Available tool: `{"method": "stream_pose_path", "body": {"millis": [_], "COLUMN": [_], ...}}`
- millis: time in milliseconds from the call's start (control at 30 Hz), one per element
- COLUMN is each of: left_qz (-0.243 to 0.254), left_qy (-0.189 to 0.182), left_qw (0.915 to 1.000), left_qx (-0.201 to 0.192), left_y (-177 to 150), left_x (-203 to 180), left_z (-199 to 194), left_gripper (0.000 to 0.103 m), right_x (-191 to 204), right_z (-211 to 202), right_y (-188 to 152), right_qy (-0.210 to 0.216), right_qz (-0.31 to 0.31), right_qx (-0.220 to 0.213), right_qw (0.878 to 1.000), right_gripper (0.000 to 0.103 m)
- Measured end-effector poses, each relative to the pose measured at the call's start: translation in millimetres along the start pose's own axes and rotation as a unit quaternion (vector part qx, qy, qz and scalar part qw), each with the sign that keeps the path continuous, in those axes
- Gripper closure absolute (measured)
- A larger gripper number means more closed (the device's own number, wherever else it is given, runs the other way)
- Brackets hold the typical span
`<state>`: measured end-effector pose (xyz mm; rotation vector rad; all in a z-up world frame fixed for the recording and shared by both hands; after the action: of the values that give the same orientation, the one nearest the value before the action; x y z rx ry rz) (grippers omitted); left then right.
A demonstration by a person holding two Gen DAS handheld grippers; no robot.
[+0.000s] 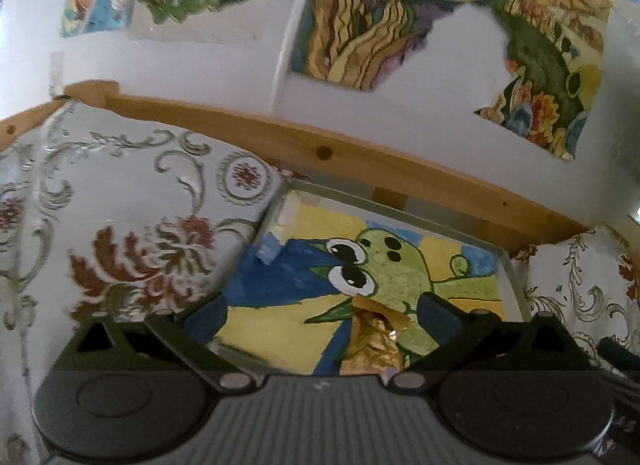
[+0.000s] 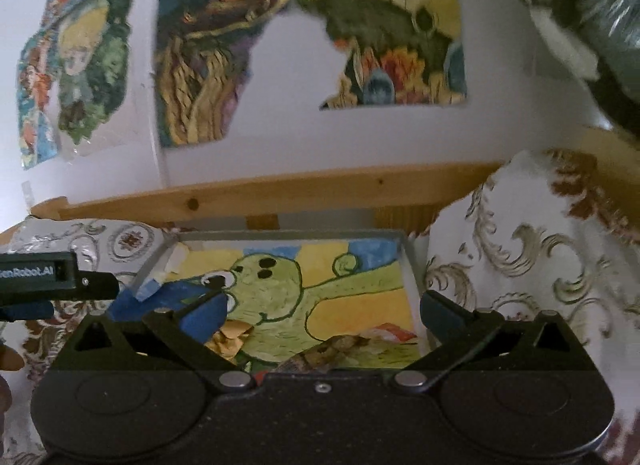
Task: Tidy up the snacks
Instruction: 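Open the left tool on the tray while the right tool releases the clear bag there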
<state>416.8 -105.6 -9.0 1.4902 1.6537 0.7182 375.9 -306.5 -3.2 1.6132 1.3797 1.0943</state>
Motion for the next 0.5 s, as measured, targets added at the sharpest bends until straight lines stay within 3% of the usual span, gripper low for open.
{"method": "stream_pose_path", "body": {"millis": [167, 500], "left_qz": [0.015, 0.038], "left_qy": [0.004, -0.004], "left_qw": [0.9993, 0.9968], "left_qx": [-0.033, -0.070], "left_y": [-5, -37], "left_x": [11, 29], "left_z": [-34, -93], "left_gripper": [0.000, 0.000], "right_x": [11, 35], "right_z": [-38, -105], "right_y": [1, -30], "right_qy": [0.001, 0.013], "right_qz": [-0.001, -0.027], "right_qx": [-0.025, -0.030], "right_qw": [1.000, 0.999], "right_gripper": [0.001, 0.001]}}
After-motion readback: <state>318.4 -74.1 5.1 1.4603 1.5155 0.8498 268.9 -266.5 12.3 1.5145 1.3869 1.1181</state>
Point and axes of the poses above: each gripper's, at about its wrist camera, not at the fingertips, and z roughly the way its jaws point, x to its left, y to its top, the point moved 10 cm from there along z, roughly the way its jaws point, and after that the axes turned 4 degrees about y, right-handed, at the moved point
